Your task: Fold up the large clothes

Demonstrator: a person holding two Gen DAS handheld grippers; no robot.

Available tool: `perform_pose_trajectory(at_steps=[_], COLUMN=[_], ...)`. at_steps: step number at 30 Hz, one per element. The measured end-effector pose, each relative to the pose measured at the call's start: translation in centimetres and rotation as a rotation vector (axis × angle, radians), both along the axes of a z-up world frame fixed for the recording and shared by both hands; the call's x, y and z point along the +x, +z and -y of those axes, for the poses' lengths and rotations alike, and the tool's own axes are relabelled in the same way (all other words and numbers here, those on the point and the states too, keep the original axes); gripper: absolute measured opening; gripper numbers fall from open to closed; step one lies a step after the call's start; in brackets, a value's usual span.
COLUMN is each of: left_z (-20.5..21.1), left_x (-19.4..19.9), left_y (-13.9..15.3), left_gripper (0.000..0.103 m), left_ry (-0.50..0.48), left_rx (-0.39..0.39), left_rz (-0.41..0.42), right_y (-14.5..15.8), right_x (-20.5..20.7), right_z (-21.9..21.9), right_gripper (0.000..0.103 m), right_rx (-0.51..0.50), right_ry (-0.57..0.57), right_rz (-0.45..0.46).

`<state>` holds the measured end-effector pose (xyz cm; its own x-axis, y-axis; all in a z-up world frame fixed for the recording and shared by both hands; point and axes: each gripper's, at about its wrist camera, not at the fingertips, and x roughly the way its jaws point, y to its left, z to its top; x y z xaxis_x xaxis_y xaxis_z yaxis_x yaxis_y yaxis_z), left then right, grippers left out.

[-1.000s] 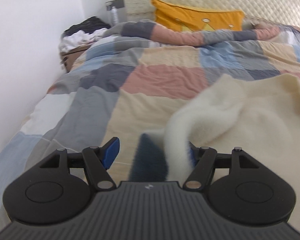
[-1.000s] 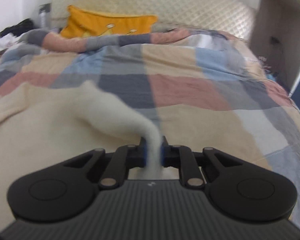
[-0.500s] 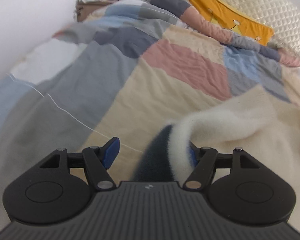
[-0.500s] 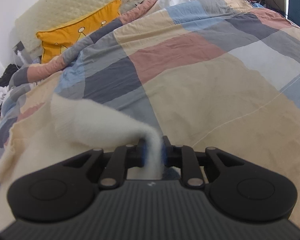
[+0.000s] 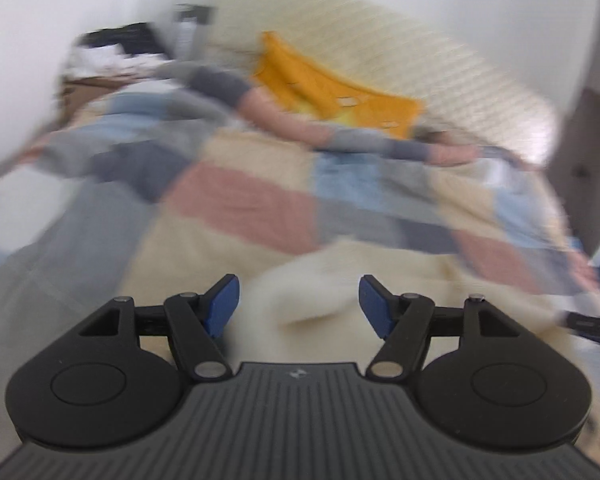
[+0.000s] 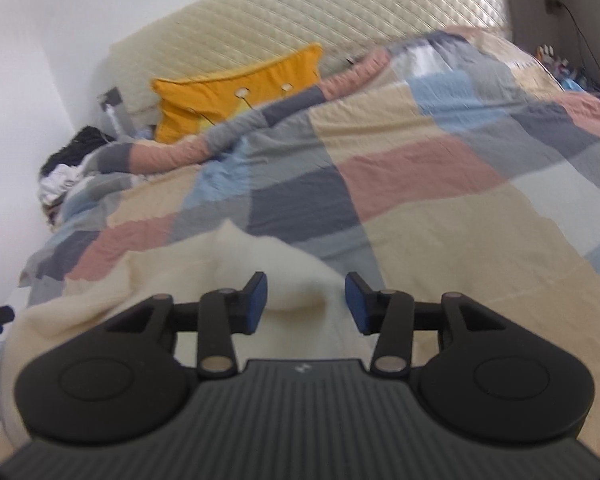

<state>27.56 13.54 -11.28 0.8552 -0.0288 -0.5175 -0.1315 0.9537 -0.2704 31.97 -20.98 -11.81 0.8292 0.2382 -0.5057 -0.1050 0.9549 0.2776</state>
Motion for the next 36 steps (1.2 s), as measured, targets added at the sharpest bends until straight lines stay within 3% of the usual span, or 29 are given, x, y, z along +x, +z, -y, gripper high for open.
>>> perform_pose_trajectory(at_steps=[3, 6, 9, 12, 15, 17, 23, 28, 33, 36], left_z=[2.3, 4.7, 5.6, 5.3, 4.8, 4.0, 1.0, -2.4, -3.5, -4.8], left_x=[1.0, 3.2, 5.2, 6.6, 7.6, 8.3, 10.6, 11.7, 11.5, 12.0], left_y=[-0.5, -2.7, -5.2, -6.7, -7.5, -7.8, -7.8, -7.6, -6.3, -7.0], left_gripper=[0.071, 0.062, 0.055, 0.051, 0.051, 0.051, 0.051, 0.046, 0.045, 0.045], left_ry=[-0.131, -0.156, -0.149, -0.109, -0.070, -0.041, 0.089, 0.170, 0.255, 0.268], left_rx=[-0.067, -0.006, -0.013, -0.025, -0.053, -0.057, -0.049, -0.095, -0.007, -0.034], left_rz=[-0.024, -0.110, -0.208, -0.254, -0.270, -0.281, -0.314, -0.293, -0.226, -0.259], right_y=[-0.3, -1.1, -0.4, 0.6, 0.3, -0.6, -4.9, -6.1, -5.3, -5.7], right_x=[0.3, 0.8, -0.1, -0.6, 0.3, 1.5, 6.4, 9.2, 10.6, 11.0], right_z=[-1.5, -3.2, -4.2, -3.9, -4.0, -5.2, -7.2, -5.8, -4.6, -3.6], right_gripper=[0.045, 0.043, 0.044, 0.044, 0.044, 0.041, 0.029, 0.019, 0.019, 0.014], right_rx=[-0.010, -0.037, -0.115, -0.125, -0.026, -0.061, -0.245, -0.238, -0.233, -0.208], right_ry=[0.066, 0.107, 0.097, 0.081, 0.146, 0.176, 0.083, -0.024, -0.099, -0.136], right_rz=[-0.011, -0.051, 0.015, 0.083, 0.014, -0.046, -0.192, -0.215, -0.169, -0.184])
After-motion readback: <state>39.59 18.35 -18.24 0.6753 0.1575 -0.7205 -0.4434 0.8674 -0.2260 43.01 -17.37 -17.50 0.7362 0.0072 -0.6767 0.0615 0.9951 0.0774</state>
